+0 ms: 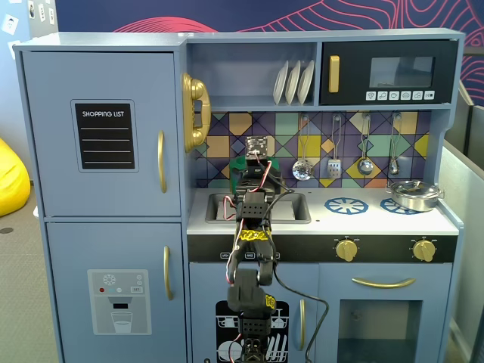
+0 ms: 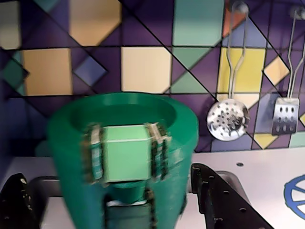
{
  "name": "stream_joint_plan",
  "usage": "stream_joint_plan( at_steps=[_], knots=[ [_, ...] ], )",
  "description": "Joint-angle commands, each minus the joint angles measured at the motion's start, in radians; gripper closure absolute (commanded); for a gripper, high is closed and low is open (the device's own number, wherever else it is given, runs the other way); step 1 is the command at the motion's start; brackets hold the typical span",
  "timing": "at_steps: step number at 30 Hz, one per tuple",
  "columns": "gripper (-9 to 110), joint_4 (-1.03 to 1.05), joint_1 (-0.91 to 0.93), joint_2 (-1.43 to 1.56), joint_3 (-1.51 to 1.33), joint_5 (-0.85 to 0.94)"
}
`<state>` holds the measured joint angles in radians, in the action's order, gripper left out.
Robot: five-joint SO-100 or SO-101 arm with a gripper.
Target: Take off the lid from the green recipient and place it on the counter
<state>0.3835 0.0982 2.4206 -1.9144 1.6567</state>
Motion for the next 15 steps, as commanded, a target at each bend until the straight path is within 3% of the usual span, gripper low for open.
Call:
stream_joint_plan(
  at_steps=[1, 15],
  knots=[
    [65, -0.058, 0.0, -0.061, 0.092, -0.014],
    [67, -0.137, -0.044, -0.245, 0.207, 0.014]
  ],
)
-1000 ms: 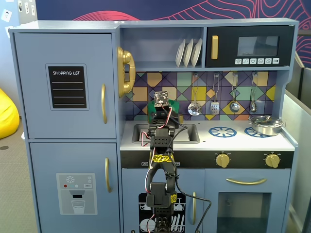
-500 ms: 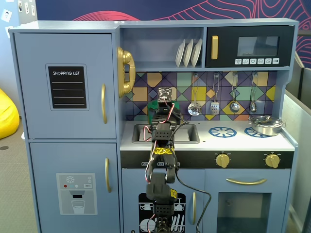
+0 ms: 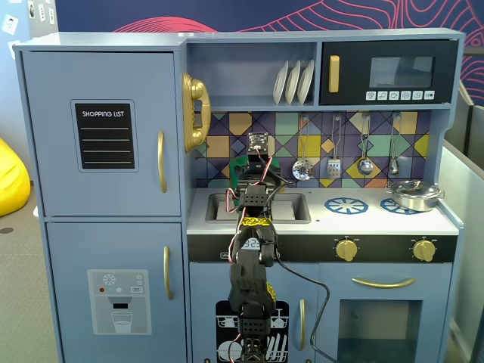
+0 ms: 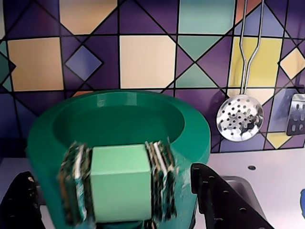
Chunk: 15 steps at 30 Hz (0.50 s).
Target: Take off the lid from the green recipient and place it on the counter
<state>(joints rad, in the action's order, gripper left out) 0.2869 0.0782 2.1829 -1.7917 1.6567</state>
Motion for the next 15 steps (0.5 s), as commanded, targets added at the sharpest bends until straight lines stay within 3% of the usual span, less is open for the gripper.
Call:
stream_joint_plan(
  at_steps=[1, 9, 12, 14, 15],
  knots=[
    [67, -0.046, -0.026, -0.014, 0.086, 0.014],
    [71, -0.048, -0.041, -0.032, 0.1, 0.025],
    [84, -0.026, -0.052, -0.028, 0.098, 0.04],
    [101, 0.011, -0.067, -0.021, 0.097, 0.069],
    [101, 0.023, -0.067, -0.017, 0.095, 0.063]
  ],
)
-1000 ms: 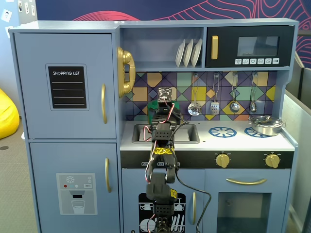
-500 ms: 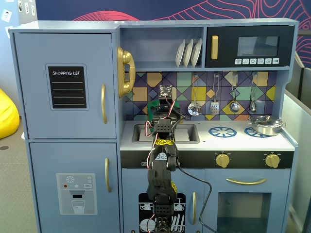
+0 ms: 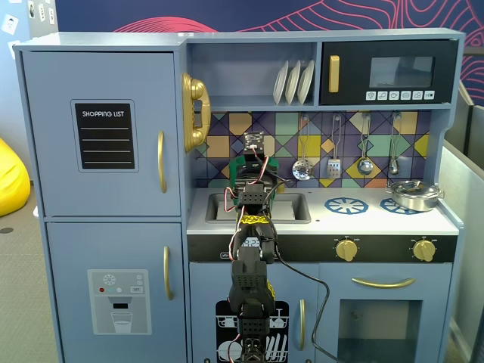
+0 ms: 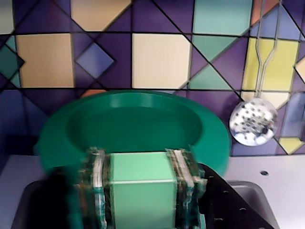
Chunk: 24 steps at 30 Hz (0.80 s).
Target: Take off the lid from the green recipient and place it on the counter
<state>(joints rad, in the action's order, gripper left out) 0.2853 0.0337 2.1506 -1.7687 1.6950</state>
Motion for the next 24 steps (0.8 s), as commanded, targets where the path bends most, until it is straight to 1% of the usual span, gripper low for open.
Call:
stream_joint_plan(
  at_steps=[1, 8, 17, 24],
  knots=[
    [101, 0.028, -0.023, 0.017, 0.069, 0.015],
    [101, -0.002, -0.028, 0.015, 0.075, -0.005],
    [101, -0.008, -0.014, -0.025, 0.21, 0.017],
    [101, -0.008, 0.071, -0.014, 0.233, 0.008]
  ],
)
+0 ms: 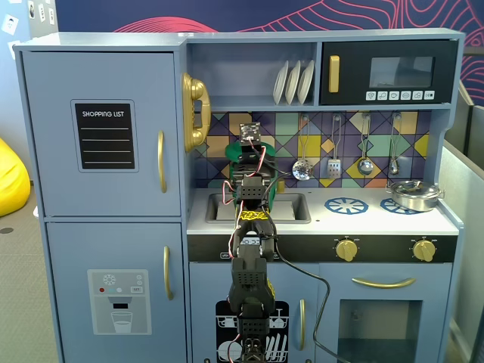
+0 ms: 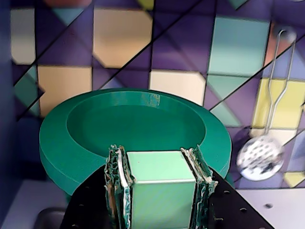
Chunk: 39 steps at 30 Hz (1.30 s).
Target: Take off the lid from the green recipient and place it on the counter
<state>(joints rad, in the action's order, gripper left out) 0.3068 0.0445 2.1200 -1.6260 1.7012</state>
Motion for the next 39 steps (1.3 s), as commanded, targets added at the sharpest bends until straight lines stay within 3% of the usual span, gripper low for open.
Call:
stream_joint_plan(
  at_steps=[1, 16, 39],
  knots=[
    [101, -0.026, 0.084, 0.017, 0.098, 0.002],
    [101, -0.198, 0.44, -0.025, 0.032, -0.02],
    [101, -0.537, 0.543, -0.112, -0.405, 0.012]
  ],
)
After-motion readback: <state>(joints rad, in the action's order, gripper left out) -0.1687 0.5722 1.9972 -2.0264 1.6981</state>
